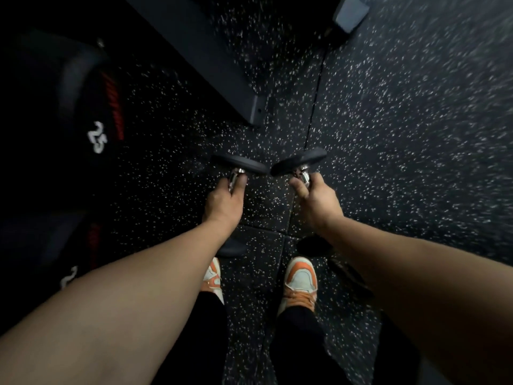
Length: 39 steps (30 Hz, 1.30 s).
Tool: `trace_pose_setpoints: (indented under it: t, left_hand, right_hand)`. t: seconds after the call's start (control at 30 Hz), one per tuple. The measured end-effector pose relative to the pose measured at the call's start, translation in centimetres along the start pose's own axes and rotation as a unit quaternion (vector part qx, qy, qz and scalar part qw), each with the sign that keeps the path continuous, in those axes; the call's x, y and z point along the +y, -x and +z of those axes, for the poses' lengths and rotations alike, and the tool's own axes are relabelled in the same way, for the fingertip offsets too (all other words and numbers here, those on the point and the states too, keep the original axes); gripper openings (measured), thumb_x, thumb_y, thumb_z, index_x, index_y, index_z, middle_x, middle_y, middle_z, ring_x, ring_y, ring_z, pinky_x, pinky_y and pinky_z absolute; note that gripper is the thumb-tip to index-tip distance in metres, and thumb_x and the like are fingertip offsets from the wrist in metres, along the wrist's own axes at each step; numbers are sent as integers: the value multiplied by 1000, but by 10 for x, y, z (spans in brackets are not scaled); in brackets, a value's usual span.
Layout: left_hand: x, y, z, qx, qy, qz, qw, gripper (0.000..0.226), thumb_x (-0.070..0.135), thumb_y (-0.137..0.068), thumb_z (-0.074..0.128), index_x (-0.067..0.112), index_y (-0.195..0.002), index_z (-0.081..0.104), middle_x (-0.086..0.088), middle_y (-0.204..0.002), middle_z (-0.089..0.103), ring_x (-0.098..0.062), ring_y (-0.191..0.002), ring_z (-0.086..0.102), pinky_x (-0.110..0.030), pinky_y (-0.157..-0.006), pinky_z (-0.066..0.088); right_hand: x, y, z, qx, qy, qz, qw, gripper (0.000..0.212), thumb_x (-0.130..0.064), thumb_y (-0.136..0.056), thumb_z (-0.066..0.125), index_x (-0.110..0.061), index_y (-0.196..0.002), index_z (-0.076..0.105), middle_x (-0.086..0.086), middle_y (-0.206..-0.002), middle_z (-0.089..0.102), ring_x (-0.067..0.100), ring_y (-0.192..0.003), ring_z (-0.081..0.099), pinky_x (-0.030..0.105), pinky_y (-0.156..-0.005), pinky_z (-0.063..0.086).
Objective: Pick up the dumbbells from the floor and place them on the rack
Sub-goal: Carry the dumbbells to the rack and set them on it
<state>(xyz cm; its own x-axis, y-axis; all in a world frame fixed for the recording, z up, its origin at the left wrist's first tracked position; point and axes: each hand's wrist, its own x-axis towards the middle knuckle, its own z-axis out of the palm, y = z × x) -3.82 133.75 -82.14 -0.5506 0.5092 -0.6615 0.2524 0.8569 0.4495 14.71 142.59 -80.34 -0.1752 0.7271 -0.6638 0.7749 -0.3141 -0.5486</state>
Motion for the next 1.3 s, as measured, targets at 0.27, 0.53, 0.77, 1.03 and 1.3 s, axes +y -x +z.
trace_pose_setpoints:
  t: [0.27, 0.53, 0.77, 1.03, 1.3]
  left_hand:
    - [83, 152, -124, 80, 150, -16, 985, 48, 67, -93, 41, 20, -97, 50, -26, -93, 67, -47, -84, 68, -58, -76, 58]
    - [92, 305, -237, 193, 260, -55, 944, 59, 84, -76, 35, 27, -83, 49, -10, -72, 64, -29, -52, 62, -47, -56, 61]
    - [31, 430, -292, 288, 374, -71, 879, 55, 73, -87, 41, 20, -99, 54, -8, -61, 60, -16, -35, 54, -30, -37, 47]
    - [-94, 621, -317, 395, 513, -119, 753, 36, 62, -96, 43, 28, -91, 52, -7, -63, 52, -16, -38, 47, -26, -36, 45]
    - [-230, 819, -312, 519, 534, -141, 652, 44, 60, -98, 41, 19, -108, 53, -8, -60, 52, -19, -36, 47, -28, -38, 43]
  right_hand:
    - [-122, 128, -113, 3, -11, -62, 998, 40, -62, -92, 44, -24, -102, 50, 3, -88, 64, 25, -78, 63, 42, -68, 52]
    - [-234, 258, -168, -43, 57, -192, 979, 37, -63, -92, 44, -28, -101, 48, -4, -84, 62, 20, -77, 62, 37, -68, 48]
    - [-302, 383, -141, -110, 124, -314, 935, 42, -65, -92, 44, -23, -94, 48, -1, -81, 63, 17, -73, 61, 37, -64, 47]
    - [-304, 565, -45, -192, 189, -438, 858, 46, -64, -91, 47, -19, -98, 49, 3, -86, 62, 24, -80, 55, 34, -70, 38]
    - [-260, 764, 60, -381, 176, -457, 785, 36, -63, -86, 54, -28, -86, 51, 5, -61, 59, 12, -36, 53, 26, -37, 45]
